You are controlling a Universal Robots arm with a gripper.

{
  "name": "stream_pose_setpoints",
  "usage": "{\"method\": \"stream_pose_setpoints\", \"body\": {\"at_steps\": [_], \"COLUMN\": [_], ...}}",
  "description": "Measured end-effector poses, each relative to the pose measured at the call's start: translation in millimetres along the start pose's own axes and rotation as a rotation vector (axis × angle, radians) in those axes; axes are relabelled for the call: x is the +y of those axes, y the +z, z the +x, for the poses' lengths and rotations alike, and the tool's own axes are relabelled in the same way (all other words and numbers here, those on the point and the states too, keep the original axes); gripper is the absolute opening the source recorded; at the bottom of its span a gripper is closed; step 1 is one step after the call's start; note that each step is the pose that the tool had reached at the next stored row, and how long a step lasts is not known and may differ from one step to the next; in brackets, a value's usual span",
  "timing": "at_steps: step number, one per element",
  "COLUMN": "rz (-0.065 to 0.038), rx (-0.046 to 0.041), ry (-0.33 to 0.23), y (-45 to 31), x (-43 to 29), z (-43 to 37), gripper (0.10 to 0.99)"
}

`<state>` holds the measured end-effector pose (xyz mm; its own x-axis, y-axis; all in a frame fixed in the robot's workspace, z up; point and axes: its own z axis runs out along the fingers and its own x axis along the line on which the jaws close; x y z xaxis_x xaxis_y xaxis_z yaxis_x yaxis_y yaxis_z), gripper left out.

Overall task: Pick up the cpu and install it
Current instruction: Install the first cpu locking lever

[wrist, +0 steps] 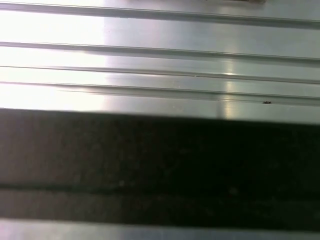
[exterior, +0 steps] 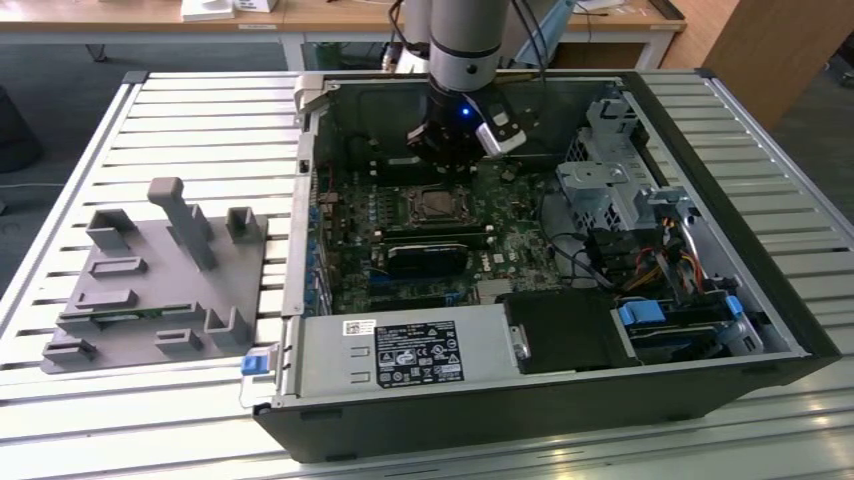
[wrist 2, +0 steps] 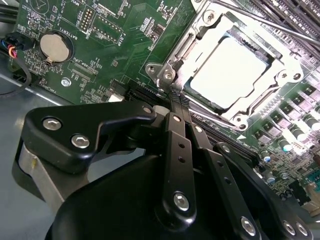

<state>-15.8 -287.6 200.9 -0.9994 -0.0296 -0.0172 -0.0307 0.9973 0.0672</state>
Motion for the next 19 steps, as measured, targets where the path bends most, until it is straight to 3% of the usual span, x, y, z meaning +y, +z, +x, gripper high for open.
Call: {"method": "stream_pose_setpoints", "body": {"at_steps": [19], "rz": [0.003], "rx": [0.0001], "ry": [0.0], "y": [1.0], "x": [-0.1], "z": [0.0], "gripper": [0.106]}}
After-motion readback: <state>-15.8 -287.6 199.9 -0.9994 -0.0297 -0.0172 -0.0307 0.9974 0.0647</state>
